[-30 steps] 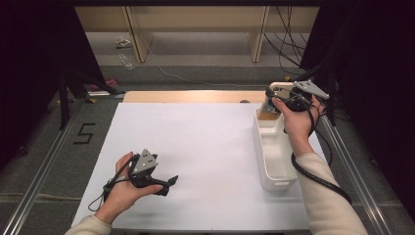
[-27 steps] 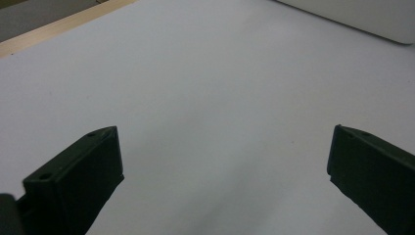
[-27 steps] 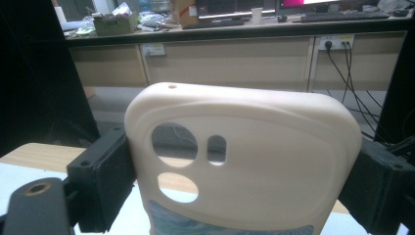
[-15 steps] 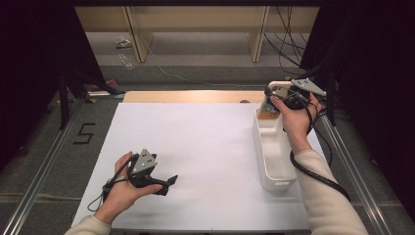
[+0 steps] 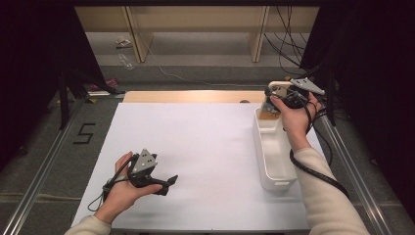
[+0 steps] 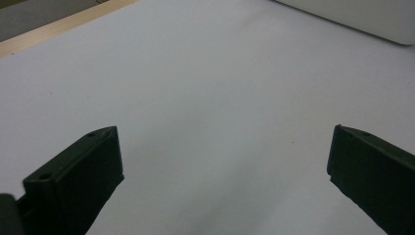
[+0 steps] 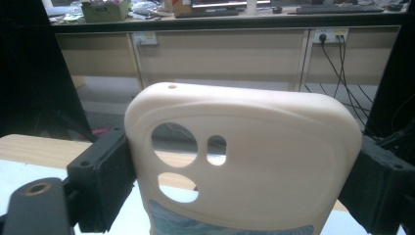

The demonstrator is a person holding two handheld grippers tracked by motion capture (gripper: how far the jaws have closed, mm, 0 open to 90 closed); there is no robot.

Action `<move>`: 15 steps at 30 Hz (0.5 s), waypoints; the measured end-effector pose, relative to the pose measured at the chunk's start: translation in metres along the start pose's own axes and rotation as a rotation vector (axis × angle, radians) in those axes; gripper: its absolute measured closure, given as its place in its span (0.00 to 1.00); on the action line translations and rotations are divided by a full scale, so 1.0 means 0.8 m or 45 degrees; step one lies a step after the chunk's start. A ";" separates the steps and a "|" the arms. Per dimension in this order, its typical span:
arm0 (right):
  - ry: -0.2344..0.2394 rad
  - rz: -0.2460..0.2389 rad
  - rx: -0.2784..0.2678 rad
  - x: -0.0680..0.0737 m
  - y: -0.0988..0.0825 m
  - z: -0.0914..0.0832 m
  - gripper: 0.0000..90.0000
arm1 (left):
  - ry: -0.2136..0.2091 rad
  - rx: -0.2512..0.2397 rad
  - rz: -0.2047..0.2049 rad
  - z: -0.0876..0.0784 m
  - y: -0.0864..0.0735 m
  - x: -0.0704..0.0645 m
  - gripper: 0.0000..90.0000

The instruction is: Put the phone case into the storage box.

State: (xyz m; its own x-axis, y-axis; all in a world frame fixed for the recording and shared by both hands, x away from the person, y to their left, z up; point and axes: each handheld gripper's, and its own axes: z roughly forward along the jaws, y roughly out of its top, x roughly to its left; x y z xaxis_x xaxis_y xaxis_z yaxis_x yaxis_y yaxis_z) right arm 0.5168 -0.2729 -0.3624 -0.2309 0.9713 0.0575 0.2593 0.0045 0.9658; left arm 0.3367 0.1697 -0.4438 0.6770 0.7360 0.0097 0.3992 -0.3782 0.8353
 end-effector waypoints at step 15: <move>-0.013 -0.015 0.033 0.002 -0.003 0.014 0.14 | -0.001 0.001 -0.003 0.000 0.000 0.000 0.00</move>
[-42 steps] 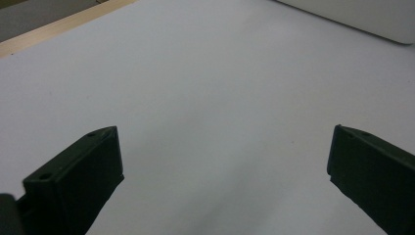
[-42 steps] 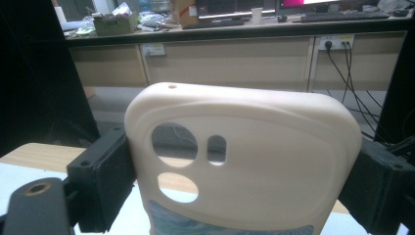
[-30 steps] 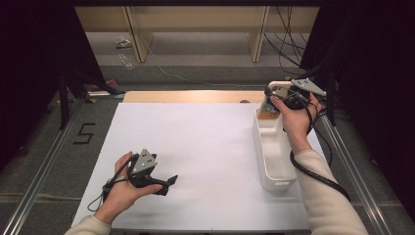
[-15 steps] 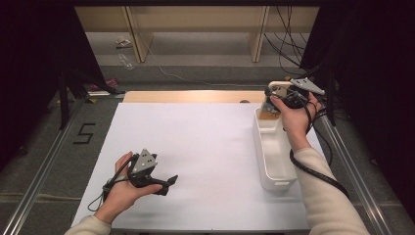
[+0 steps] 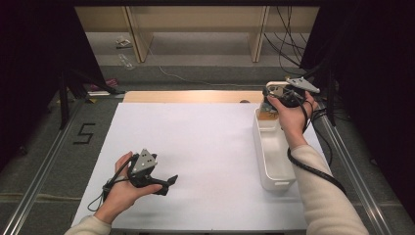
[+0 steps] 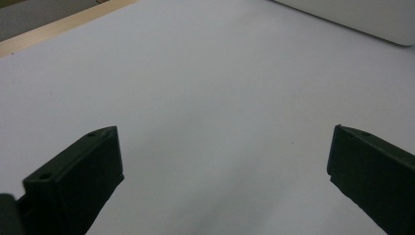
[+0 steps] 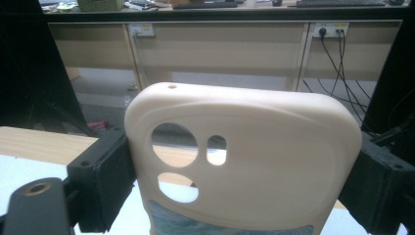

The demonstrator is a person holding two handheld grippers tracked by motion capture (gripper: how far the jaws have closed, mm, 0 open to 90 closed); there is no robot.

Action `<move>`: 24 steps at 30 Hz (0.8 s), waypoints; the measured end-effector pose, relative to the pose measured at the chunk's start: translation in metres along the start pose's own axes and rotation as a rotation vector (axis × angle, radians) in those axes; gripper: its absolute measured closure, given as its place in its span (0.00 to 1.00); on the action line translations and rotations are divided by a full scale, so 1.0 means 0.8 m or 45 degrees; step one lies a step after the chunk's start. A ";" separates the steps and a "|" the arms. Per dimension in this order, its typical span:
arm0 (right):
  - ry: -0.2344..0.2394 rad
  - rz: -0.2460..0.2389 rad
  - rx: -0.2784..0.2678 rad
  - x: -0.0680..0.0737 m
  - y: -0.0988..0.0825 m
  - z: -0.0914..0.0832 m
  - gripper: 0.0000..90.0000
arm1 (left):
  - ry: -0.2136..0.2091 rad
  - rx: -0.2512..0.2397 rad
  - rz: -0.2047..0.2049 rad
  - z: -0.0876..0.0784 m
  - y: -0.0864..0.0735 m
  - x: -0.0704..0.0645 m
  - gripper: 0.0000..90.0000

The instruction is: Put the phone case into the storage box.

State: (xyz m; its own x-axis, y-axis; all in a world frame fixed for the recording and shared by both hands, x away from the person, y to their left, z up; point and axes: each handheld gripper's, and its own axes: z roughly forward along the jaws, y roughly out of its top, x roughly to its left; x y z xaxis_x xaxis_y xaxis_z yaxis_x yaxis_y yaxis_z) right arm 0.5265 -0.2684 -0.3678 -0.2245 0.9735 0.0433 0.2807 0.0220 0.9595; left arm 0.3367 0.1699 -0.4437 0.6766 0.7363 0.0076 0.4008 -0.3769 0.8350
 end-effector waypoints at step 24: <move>-0.005 -0.011 0.030 0.002 -0.003 0.011 0.14 | 0.001 0.000 -0.002 0.000 0.000 0.000 0.00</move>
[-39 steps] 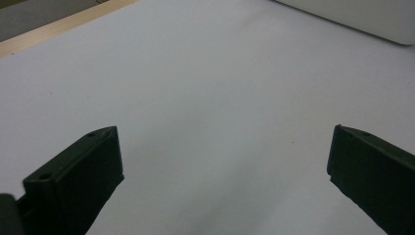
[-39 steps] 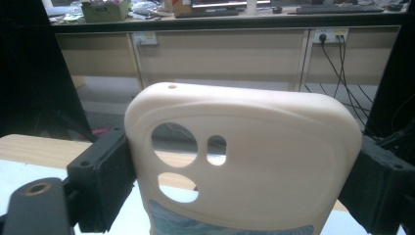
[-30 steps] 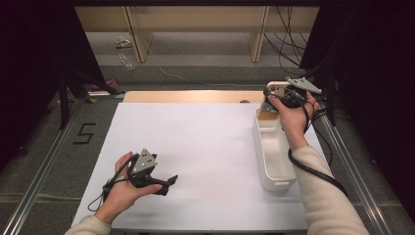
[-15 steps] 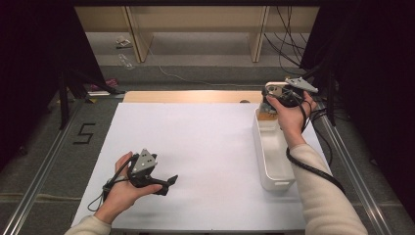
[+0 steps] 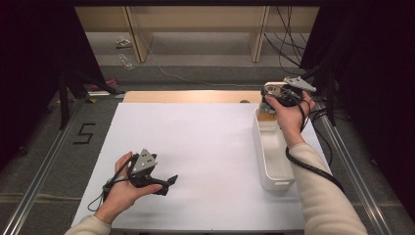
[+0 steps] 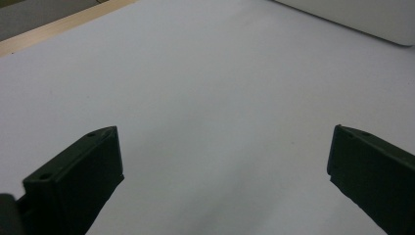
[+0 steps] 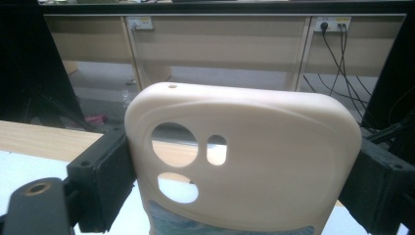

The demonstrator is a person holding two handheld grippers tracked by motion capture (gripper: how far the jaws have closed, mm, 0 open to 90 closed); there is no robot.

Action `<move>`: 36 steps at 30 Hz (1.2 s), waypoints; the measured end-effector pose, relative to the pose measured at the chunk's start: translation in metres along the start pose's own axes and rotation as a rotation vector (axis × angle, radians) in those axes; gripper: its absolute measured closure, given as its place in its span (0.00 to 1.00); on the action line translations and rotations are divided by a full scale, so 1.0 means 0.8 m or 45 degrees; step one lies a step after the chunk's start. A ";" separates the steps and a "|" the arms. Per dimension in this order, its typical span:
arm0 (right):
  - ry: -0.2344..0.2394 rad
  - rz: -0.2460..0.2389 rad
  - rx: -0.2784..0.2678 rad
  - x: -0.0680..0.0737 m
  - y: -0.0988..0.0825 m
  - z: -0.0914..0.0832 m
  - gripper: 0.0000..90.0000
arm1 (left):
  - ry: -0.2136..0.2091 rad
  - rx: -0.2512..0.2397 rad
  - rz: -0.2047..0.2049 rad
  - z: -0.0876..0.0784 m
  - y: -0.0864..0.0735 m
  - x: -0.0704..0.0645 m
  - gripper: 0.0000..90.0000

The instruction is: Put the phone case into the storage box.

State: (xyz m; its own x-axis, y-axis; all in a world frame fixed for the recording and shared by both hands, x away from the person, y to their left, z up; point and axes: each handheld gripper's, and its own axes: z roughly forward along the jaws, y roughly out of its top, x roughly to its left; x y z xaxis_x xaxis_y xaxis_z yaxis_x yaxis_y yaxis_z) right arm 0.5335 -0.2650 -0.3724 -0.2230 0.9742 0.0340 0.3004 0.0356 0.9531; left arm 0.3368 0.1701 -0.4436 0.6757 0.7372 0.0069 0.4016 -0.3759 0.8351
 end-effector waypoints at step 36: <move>0.006 -0.037 0.034 0.004 -0.004 0.010 0.14 | 0.001 0.001 0.003 0.000 0.000 0.000 0.00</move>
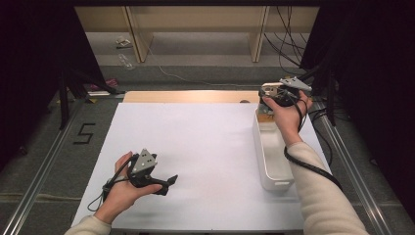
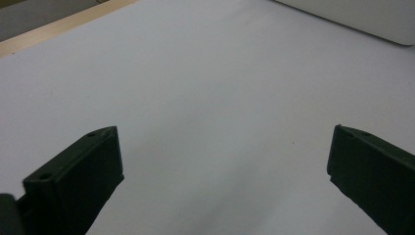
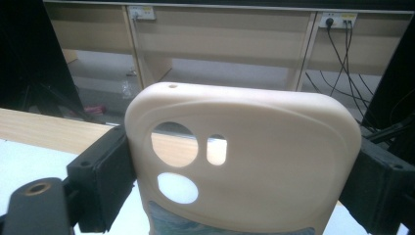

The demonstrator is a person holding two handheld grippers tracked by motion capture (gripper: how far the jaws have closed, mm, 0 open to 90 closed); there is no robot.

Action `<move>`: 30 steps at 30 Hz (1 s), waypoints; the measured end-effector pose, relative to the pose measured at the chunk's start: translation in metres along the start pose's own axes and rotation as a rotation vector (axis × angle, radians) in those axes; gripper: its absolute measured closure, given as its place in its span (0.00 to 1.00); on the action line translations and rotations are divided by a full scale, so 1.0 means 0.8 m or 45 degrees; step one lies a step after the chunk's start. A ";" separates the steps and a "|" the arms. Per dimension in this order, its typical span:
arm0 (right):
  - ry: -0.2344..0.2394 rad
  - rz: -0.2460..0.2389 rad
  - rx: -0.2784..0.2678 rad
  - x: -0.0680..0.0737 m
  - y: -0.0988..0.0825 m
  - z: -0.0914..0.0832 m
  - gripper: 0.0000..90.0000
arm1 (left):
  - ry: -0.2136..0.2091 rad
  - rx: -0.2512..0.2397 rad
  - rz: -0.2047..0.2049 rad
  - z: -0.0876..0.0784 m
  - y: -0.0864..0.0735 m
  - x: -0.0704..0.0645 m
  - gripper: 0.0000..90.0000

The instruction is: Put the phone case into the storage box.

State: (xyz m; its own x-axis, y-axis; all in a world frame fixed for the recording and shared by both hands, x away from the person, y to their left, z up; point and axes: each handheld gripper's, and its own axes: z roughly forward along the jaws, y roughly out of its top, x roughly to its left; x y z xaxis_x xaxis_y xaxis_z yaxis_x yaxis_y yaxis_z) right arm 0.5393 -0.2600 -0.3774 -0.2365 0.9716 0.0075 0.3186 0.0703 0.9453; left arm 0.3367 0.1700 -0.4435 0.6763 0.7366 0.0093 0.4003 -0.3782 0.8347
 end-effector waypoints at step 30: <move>0.014 -0.008 0.033 -0.001 -0.006 0.006 0.14 | -0.001 0.000 -0.002 0.000 0.000 0.000 0.00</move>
State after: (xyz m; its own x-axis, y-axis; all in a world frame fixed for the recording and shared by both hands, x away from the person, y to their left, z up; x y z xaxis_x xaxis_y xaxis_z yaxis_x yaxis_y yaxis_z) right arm 0.5424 -0.2601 -0.3837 -0.2482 0.9687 0.0053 0.3407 0.0821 0.9366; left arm 0.3368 0.1700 -0.4437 0.6761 0.7368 0.0077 0.4012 -0.3769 0.8348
